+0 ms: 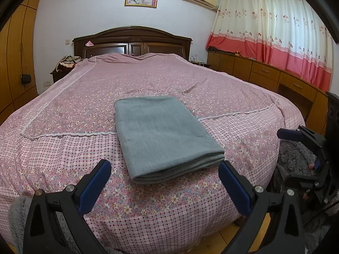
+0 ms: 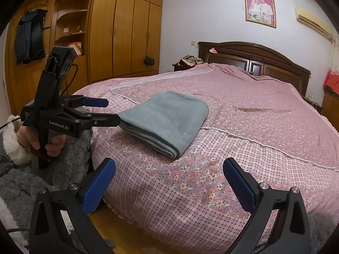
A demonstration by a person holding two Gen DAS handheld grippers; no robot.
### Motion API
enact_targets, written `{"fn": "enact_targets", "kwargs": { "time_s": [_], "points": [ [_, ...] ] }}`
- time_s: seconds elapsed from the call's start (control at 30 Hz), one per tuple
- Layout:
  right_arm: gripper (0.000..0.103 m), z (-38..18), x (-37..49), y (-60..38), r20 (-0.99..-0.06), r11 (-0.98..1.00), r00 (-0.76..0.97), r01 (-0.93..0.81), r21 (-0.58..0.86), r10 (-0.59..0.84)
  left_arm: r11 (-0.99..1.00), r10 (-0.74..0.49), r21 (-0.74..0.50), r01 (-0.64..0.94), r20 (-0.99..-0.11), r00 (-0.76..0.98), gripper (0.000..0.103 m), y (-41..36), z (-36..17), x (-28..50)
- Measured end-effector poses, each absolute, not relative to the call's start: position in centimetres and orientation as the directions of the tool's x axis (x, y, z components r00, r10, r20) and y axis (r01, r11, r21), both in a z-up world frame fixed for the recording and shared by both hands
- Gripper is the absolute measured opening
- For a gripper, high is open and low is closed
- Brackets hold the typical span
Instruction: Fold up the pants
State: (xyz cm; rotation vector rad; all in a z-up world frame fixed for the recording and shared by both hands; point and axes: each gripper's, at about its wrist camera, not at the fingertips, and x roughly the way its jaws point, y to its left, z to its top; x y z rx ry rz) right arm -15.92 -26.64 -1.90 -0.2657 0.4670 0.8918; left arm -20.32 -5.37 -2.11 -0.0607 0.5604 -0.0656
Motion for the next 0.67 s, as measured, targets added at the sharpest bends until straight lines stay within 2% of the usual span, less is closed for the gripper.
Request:
{"fn": "enact_targets", "kwargs": {
  "time_s": [0.67],
  "points": [
    [0.103,-2.18,-15.79,-26.38,-0.506,0.600,0.534,-0.799,-0.039,0.677,0.990,-0.117,-0.129,0.060,-0.498,0.859,0.103,-4.64,-1.76,-20.93]
  ]
}}
